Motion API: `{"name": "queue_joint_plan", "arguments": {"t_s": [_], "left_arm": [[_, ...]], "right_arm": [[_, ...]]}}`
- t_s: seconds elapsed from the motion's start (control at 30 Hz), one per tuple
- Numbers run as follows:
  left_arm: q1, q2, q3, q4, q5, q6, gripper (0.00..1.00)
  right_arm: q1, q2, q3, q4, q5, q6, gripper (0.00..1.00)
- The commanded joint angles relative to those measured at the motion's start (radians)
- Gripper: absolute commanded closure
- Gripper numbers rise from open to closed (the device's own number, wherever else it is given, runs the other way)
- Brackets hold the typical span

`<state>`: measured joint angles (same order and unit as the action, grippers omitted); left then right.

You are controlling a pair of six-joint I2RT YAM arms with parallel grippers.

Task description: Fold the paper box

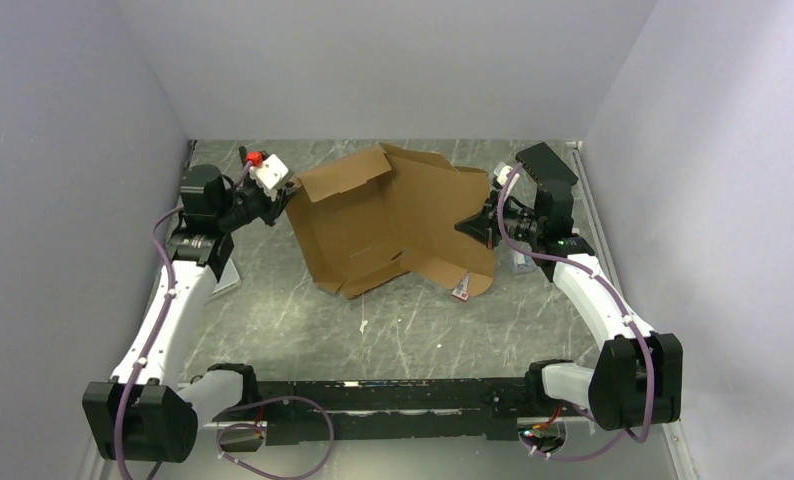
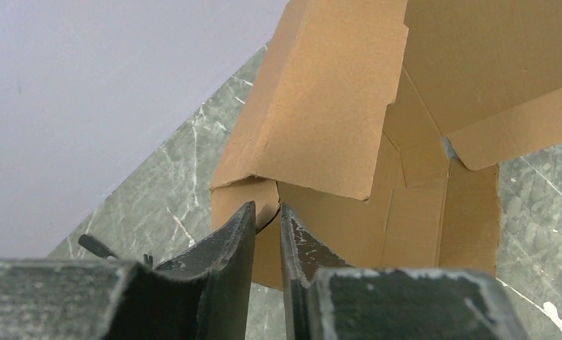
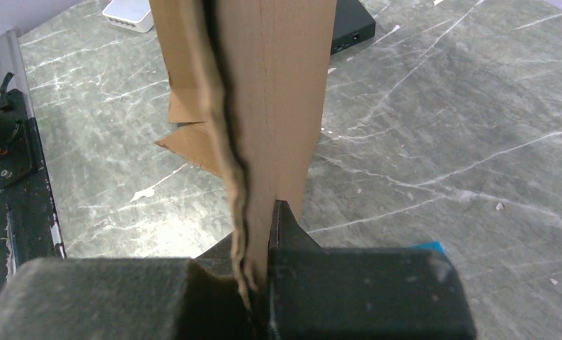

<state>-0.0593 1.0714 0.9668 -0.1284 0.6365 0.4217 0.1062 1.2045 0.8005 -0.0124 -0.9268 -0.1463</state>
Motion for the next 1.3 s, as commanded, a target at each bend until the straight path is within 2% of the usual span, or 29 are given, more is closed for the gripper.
{"name": "queue_joint_plan", "arguments": {"t_s": [0.0, 0.23, 0.5, 0.83, 0.93, 1.07, 1.2, 1.27], "left_arm": [[-0.003, 0.027, 0.040, 0.021, 0.051, 0.036, 0.78], [-0.029, 0.094, 0.064, -0.048, 0.057, 0.041, 0.99], [-0.057, 0.142, 0.081, -0.074, 0.008, 0.009, 0.97], [-0.056, 0.113, 0.078, -0.062, 0.043, -0.108, 0.78], [-0.056, 0.077, 0.067, -0.086, 0.054, -0.144, 0.69], [-0.052, 0.027, 0.076, -0.143, 0.034, -0.275, 0.51], [-0.040, -0.011, 0.107, -0.246, 0.051, -0.392, 0.41], [-0.031, -0.027, 0.124, -0.295, 0.068, -0.465, 0.39]], "right_arm": [[0.004, 0.005, 0.007, 0.002, -0.032, 0.007, 1.00], [0.004, 0.006, 0.006, 0.001, -0.032, 0.005, 1.00], [0.005, 0.009, 0.008, 0.000, -0.031, 0.004, 1.00], [0.004, 0.007, 0.011, -0.009, -0.024, -0.002, 1.00], [0.004, 0.005, 0.013, -0.010, -0.024, -0.004, 1.00], [0.004, 0.004, 0.012, -0.012, -0.023, -0.006, 1.00], [0.003, 0.005, 0.012, -0.012, -0.021, -0.007, 1.00], [0.004, 0.006, 0.013, -0.012, -0.023, -0.007, 1.00]]}}
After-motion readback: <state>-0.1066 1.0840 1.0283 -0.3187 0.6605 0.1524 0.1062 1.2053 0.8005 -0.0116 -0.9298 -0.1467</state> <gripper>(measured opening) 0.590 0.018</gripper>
